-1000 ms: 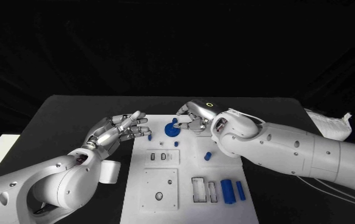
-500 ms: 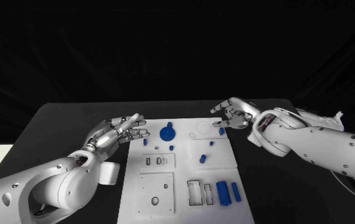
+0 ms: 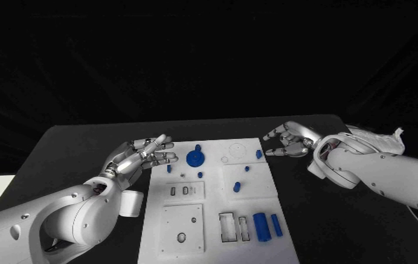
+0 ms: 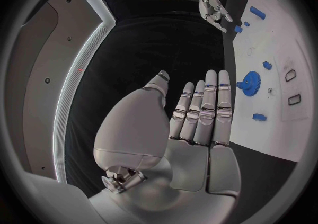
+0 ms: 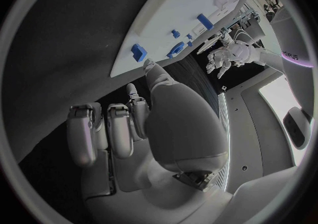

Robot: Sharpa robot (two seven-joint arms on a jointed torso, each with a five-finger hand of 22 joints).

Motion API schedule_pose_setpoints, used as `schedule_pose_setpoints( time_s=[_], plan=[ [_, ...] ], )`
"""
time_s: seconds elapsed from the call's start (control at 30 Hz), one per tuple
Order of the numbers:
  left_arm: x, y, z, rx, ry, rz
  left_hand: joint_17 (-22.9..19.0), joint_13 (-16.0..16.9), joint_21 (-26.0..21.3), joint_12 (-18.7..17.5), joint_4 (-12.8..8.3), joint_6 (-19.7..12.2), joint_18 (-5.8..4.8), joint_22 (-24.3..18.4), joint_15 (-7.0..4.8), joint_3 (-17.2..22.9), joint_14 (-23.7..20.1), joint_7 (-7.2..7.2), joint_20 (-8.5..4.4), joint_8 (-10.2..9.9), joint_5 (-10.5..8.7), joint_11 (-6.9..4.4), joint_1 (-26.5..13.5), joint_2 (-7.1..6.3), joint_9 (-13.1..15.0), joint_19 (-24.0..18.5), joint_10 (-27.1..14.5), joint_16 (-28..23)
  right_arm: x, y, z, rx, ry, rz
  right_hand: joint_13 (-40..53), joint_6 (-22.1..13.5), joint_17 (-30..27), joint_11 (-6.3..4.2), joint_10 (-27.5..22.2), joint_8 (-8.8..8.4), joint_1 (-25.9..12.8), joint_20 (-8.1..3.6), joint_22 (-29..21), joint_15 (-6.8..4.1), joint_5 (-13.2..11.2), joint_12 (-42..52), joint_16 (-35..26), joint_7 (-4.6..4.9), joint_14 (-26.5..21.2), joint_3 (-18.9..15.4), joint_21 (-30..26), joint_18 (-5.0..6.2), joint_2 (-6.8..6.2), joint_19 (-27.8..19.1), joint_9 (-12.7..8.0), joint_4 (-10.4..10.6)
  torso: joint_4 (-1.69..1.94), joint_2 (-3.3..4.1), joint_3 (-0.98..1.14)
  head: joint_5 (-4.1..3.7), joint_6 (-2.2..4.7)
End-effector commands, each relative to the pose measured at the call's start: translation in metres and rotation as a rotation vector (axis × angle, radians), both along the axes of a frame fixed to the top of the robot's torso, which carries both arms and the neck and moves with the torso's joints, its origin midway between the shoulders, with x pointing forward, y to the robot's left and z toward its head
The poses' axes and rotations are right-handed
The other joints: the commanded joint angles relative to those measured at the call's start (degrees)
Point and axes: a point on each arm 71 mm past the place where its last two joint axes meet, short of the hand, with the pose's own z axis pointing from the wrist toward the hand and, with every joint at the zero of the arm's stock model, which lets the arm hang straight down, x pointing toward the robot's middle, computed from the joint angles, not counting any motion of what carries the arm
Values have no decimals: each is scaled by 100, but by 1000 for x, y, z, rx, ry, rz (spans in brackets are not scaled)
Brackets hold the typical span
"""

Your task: Assemble the parts on the task board

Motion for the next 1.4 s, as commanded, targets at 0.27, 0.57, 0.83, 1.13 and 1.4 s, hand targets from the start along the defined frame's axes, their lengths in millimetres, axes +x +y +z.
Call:
schedule_pose_setpoints(
  time_s=[0.27,0.57,0.83,1.13,1.4],
  plan=[
    [0,-2,-1,-14,-2,-22,9,-4,-32,-17,-31,-13,68,-9,13,0,-44,39,28,-25,-29,31,-4,67,-6,-2,0,-25,2,7,-17,-7,46,38,598,4,939,15,43,7,49,41,704,34,-12,63,38,-14,482,3,-6,-41,71,246,6,-55,4,6,18,26,-49],
    [-1,-3,-1,-15,-1,-24,9,-4,-32,-17,-31,-13,68,-9,13,0,-44,39,28,-25,-29,31,-4,67,-6,-2,0,-25,6,13,-22,-7,48,39,629,117,972,2,66,35,24,38,736,26,-42,107,51,-28,489,45,10,-47,226,262,26,-70,11,2,9,4,-70],
    [0,-4,-1,-15,0,-25,9,-4,-32,-17,-31,-13,68,-9,13,0,-44,39,28,-25,-29,31,-4,67,-6,-2,0,-25,9,19,-25,-11,53,50,662,307,994,-25,88,67,67,21,759,5,-120,150,60,-57,494,178,21,-51,391,272,47,-143,11,-2,9,13,-85],
    [-1,-3,-1,-15,1,-25,15,-4,-38,-20,-49,-12,69,-13,12,7,-42,39,28,-25,-27,30,9,80,-5,0,2,-33,10,24,-27,-24,57,65,681,577,1000,-80,97,111,102,-14,769,-39,-144,170,60,-122,494,335,25,-52,487,275,67,-240,-1,3,7,24,-89],
    [-1,-4,-1,-15,2,-26,17,-4,-40,-22,-56,-12,69,-15,12,12,-41,39,28,-25,-26,30,16,90,-5,1,1,-37,11,25,-28,-32,59,68,702,752,1021,-124,110,134,107,-47,786,-76,-168,195,67,-174,498,459,32,-56,540,283,77,-308,1,0,8,26,-101]
  ],
)
